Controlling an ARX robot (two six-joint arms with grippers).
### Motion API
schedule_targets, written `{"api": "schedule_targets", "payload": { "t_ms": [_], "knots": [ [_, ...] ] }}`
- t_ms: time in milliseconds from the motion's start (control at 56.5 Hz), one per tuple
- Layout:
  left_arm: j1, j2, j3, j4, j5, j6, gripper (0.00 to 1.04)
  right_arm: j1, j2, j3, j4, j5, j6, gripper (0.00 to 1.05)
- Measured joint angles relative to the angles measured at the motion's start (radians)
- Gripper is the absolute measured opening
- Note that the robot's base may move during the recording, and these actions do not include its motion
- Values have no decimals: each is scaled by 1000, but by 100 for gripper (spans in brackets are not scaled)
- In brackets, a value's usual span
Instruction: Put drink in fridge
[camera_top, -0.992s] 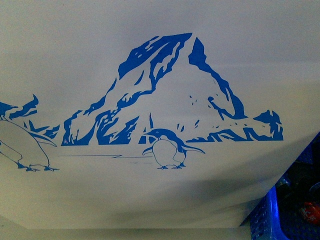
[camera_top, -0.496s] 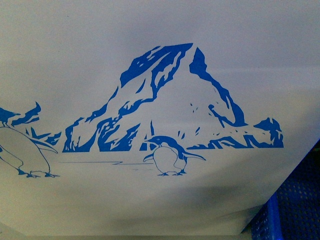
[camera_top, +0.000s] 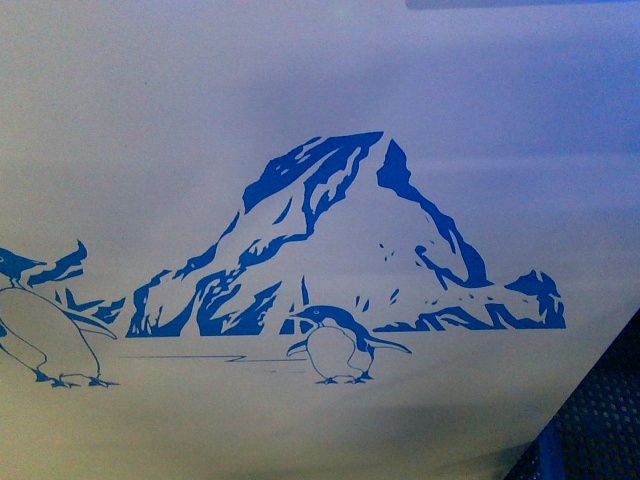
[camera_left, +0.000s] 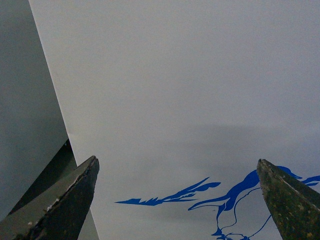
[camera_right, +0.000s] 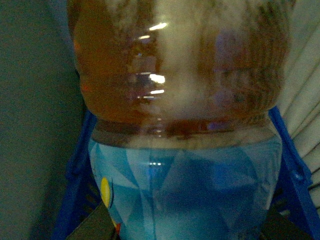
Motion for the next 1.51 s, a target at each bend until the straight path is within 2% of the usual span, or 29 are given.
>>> {"api": "schedule_targets", "payload": {
  "t_ms": [283,868,1045,1506],
  "knots": [
    [0,0,0,0,0,0,97,-4,-427,0,-243,-27,65,38],
    [0,0,0,0,0,0,97,-2,-897,62,-616,-130,116,38],
    [0,0,0,0,0,0,97,-25,-1054,100,-745,-175,136,38],
    [0,0,0,0,0,0,97,-10,-1206,146,-879,-180,154,38]
  ]
}}
